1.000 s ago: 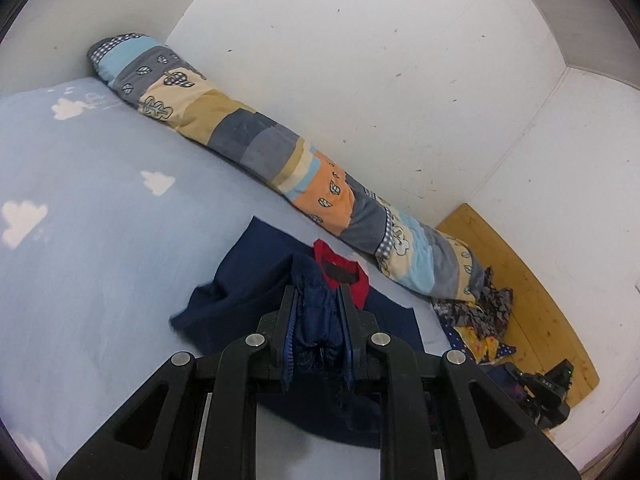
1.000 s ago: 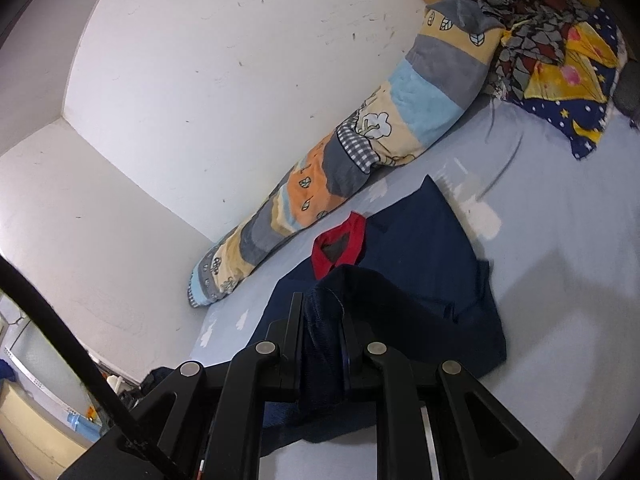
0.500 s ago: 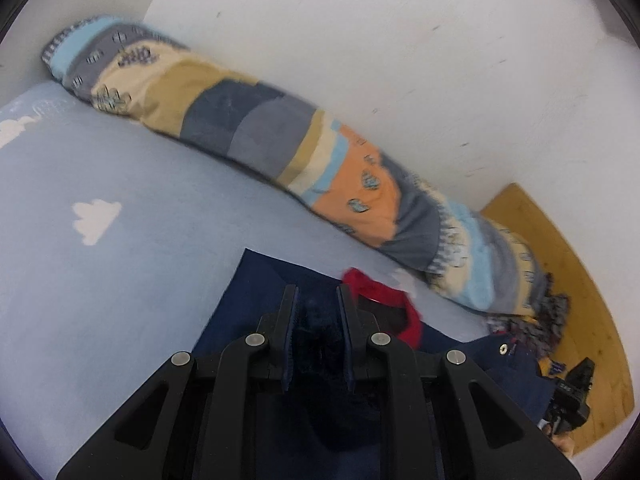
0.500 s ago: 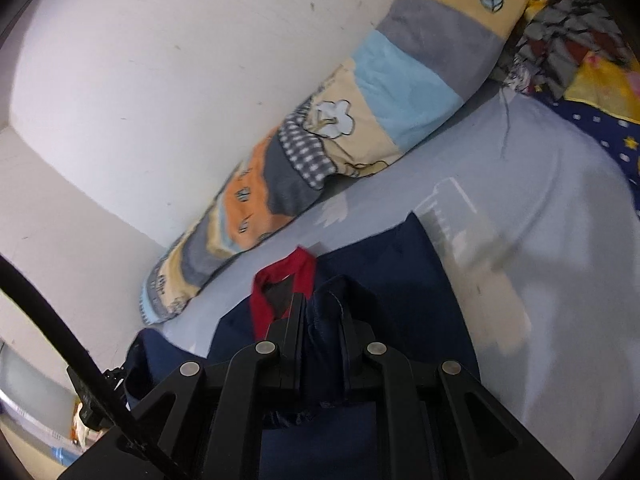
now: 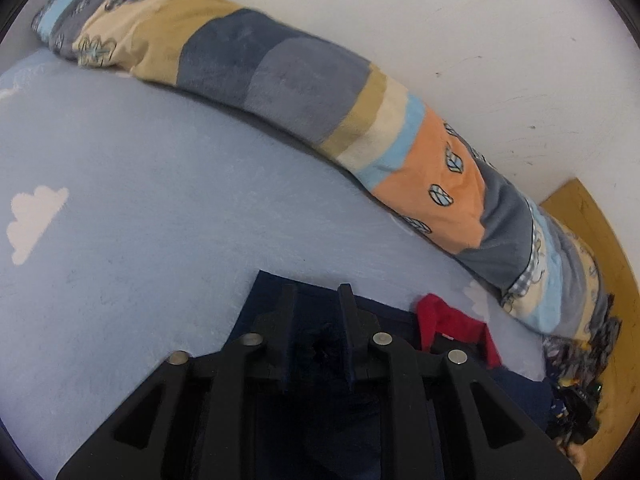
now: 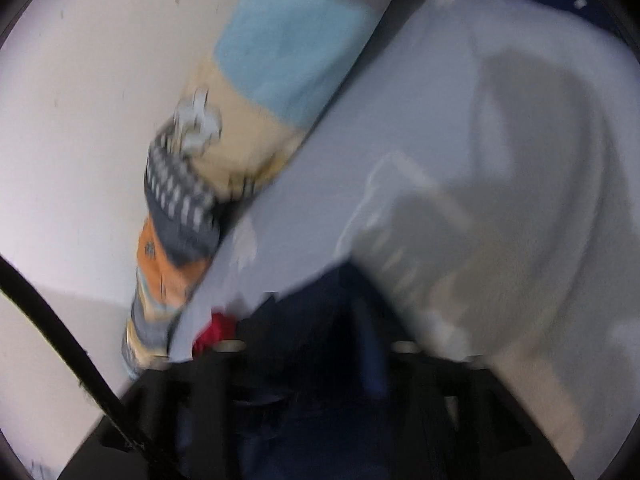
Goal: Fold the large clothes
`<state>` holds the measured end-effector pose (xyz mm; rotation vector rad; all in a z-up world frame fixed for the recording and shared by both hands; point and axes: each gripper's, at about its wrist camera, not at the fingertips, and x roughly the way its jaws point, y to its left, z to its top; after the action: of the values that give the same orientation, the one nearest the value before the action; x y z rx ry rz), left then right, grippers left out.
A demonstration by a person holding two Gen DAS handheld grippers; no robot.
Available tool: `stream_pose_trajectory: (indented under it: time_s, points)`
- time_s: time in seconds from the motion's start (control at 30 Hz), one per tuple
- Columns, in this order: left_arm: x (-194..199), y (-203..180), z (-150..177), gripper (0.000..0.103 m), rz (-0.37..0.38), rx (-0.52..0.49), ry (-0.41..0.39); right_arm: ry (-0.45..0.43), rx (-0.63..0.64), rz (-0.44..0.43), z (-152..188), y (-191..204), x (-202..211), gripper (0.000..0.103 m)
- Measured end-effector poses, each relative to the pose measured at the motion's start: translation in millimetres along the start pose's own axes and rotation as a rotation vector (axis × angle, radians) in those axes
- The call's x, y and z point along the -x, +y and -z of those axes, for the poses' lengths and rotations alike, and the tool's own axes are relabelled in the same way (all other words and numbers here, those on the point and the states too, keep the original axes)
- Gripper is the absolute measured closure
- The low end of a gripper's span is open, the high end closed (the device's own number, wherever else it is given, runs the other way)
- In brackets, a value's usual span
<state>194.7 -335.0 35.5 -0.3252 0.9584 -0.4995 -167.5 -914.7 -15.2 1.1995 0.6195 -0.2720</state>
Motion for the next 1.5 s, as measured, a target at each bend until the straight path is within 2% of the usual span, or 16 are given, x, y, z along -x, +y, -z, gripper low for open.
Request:
stream_pose_trajectory:
  time_s: [0.03,0.1,0.17,0.27,0.37,0.47,0.67,0.77,0.93,1.07,1.17,1.23,1.27,1.4,1.47,1.5]
  points:
    - [2,5,-5,0.066,0.020,0.017,0.004,-0.045,-0.003,0.002,-4,-2,10,0.032]
    - [16,13,-17,0.034,0.051,0.047,-0.004,-0.081,-0.006,-0.026,-13,-5,27,0.032]
    - [34,15,-25,0.027,0.079,0.040,-0.040,-0.076,0.104,-0.032,-11,8,41,0.032]
    - [66,8,-27,0.027,0.144,-0.031,-0.070,-0.042,0.335,-0.044,17,45,53,0.032]
    - [86,-19,-6,0.027,0.207,-0.194,-0.050,0.015,0.569,-0.060,61,82,51,0.032]
    - [83,-50,20,0.027,0.183,-0.336,-0.012,0.037,0.705,0.014,89,102,34,0.041]
    - [55,-54,21,0.025,0.069,-0.491,0.143,-0.015,0.774,0.124,53,86,35,0.038]
    - [42,-46,24,0.016,0.103,-0.575,0.245,0.010,0.749,0.078,27,72,39,0.034]
    - [26,-42,33,0.016,0.073,-0.672,0.262,0.076,0.846,0.065,21,83,17,0.034]
    - [21,-42,39,0.016,0.098,-0.737,0.277,0.138,1.015,0.154,34,100,-10,0.034]
    - [4,-46,39,0.016,0.046,-0.750,0.291,0.158,1.070,0.208,38,103,-33,0.039]
    - [-15,-50,35,0.016,-0.116,-0.755,0.246,0.148,1.074,0.290,36,105,-47,0.080]
    - [-24,-48,30,0.016,-0.192,-0.733,0.234,0.143,1.060,0.345,33,104,-53,0.086]
    - [-42,-34,9,0.016,-0.345,-0.612,0.167,0.085,0.935,0.410,15,95,-51,0.094]
    - [-34,-28,2,0.016,-0.455,-0.584,0.070,-0.001,0.919,0.577,9,89,-45,0.100]
    - [-30,-26,0,0.016,-0.433,-0.569,0.059,-0.015,0.868,0.588,1,82,-40,0.100]
